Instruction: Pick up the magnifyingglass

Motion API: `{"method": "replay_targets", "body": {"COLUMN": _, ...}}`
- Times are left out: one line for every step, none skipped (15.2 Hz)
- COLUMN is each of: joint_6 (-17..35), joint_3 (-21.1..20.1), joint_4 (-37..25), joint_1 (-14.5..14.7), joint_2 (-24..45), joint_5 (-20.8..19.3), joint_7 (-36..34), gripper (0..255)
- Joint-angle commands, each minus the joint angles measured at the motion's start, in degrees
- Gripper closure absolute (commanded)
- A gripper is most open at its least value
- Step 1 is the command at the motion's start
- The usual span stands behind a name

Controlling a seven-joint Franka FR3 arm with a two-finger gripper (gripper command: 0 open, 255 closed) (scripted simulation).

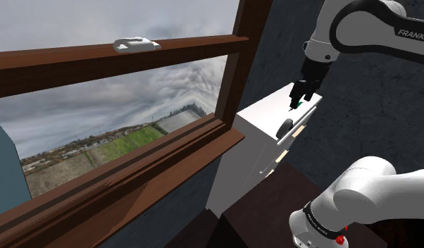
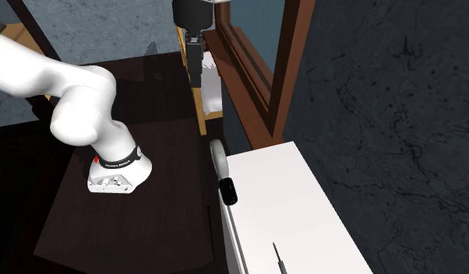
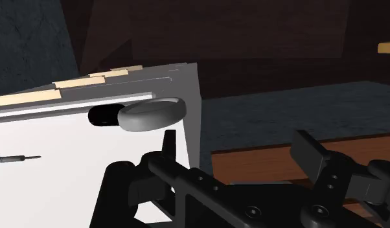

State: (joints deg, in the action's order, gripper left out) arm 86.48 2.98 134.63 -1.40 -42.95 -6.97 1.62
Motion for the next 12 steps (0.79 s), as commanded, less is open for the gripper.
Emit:
{"method": "replay_targets", "body": {"joint_6": 0.0, "joint_3": 0.0, "joint_4": 0.0, "joint_1": 0.0, "joint_2": 0.0, "joint_5": 0.0, "joint_7": 0.0, "gripper": 0}}
{"method": "replay_targets", "body": {"joint_6": 2.1, "joint_3": 0.0, "joint_4": 0.9, "joint_1": -1.7, "joint_2": 0.9, "joint_5": 0.7, "joint_7": -4.2, "gripper": 0}}
{"method": "replay_targets", "body": {"joint_6": 4.3, "joint_3": 0.0, "joint_4": 1.8, "joint_1": -3.5, "joint_2": 1.8, "joint_5": 1.3, "joint_7": -8.4, "gripper": 0}}
{"method": "replay_targets", "body": {"joint_6": 6.4, "joint_3": 0.0, "joint_4": 2.8, "joint_1": -5.2, "joint_2": 2.6, "joint_5": 2.0, "joint_7": -12.5, "gripper": 0}}
{"method": "replay_targets", "body": {"joint_6": 8.6, "joint_3": 0.0, "joint_4": 3.8, "joint_1": -7.0, "joint_2": 3.4, "joint_5": 2.6, "joint_7": -16.5, "gripper": 0}}
{"method": "replay_targets", "body": {"joint_6": 10.8, "joint_3": 0.0, "joint_4": 4.8, "joint_1": -8.7, "joint_2": 4.1, "joint_5": 3.2, "joint_7": -20.5, "gripper": 0}}
{"method": "replay_targets", "body": {"joint_6": 13.0, "joint_3": 0.1, "joint_4": 5.8, "joint_1": -10.4, "joint_2": 4.8, "joint_5": 3.7, "joint_7": -24.5, "gripper": 0}}
{"method": "replay_targets", "body": {"joint_6": 15.2, "joint_3": 0.1, "joint_4": 6.9, "joint_1": -12.1, "joint_2": 5.4, "joint_5": 4.3, "joint_7": -28.5, "gripper": 0}}
{"method": "replay_targets", "body": {"joint_6": 17.5, "joint_3": 0.1, "joint_4": 8.0, "joint_1": -13.8, "joint_2": 5.9, "joint_5": 4.8, "joint_7": -32.4, "gripper": 0}}
{"method": "replay_targets", "body": {"joint_6": 19.7, "joint_3": 0.2, "joint_4": 9.2, "joint_1": -15.5, "joint_2": 6.4, "joint_5": 5.3, "joint_7": -36.3, "gripper": 0}}
{"method": "replay_targets", "body": {"joint_6": 22.0, "joint_3": 0.3, "joint_4": 10.5, "joint_1": -17.2, "joint_2": 6.8, "joint_5": 5.8, "joint_7": -40.2, "gripper": 0}}
{"method": "replay_targets", "body": {"joint_6": 24.3, "joint_3": 0.3, "joint_4": 11.8, "joint_1": -18.9, "joint_2": 7.2, "joint_5": 6.3, "joint_7": -44.1, "gripper": 0}}
